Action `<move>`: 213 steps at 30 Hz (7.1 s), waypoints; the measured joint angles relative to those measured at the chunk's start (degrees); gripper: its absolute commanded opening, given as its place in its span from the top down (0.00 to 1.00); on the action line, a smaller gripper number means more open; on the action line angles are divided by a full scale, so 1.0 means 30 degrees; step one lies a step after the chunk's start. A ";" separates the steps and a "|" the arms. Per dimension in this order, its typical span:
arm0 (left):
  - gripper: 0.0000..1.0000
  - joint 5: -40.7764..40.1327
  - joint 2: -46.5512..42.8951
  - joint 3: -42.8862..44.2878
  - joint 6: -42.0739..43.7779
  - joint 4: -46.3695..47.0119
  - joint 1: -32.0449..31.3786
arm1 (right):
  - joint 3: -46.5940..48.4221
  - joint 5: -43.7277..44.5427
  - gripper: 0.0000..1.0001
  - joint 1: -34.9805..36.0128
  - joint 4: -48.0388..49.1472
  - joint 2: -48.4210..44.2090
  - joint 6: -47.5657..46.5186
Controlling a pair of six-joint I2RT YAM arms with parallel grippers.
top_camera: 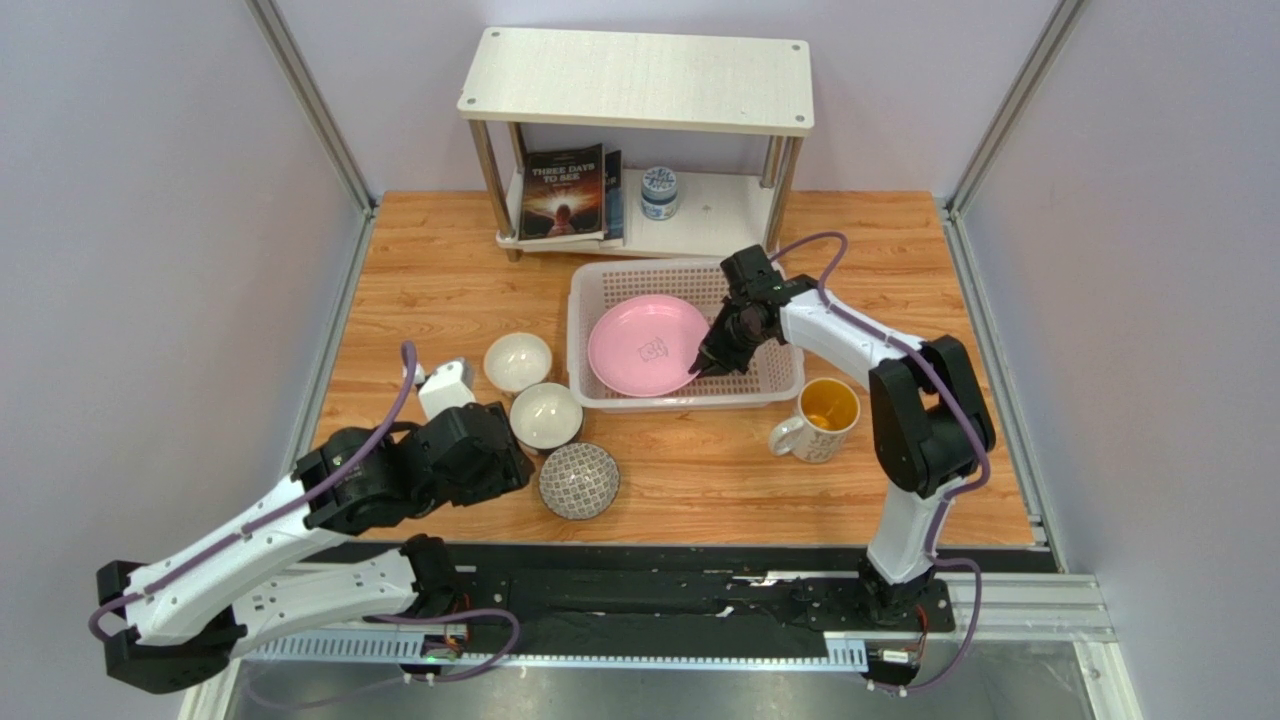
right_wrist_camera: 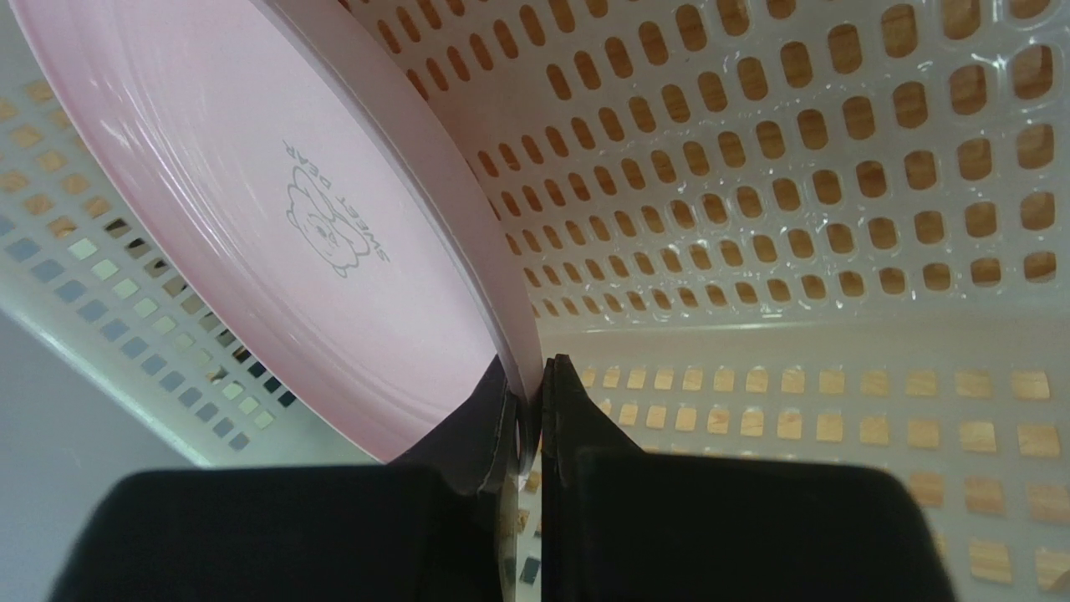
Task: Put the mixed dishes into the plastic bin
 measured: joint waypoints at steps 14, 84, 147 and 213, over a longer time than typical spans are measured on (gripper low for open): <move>0.35 -0.0204 -0.0561 -0.0379 -0.0029 -0.0153 0.0000 | 0.0947 -0.0168 0.34 -0.0219 -0.0597 0.1093 -0.0765; 1.00 0.5348 0.5493 -0.3031 1.1759 0.6601 1.3296 | -0.5472 -0.0831 0.33 0.3351 -0.3832 -1.3712 -0.0940; 0.47 0.6535 0.2244 0.3242 1.1205 0.2645 1.1315 | 0.6608 0.3337 1.00 0.9194 -0.7512 -0.1341 -0.3198; 0.43 0.7308 0.1056 -0.1690 1.0163 0.3002 1.1409 | 1.1169 0.2586 0.37 0.1268 -0.8597 0.6200 -0.5770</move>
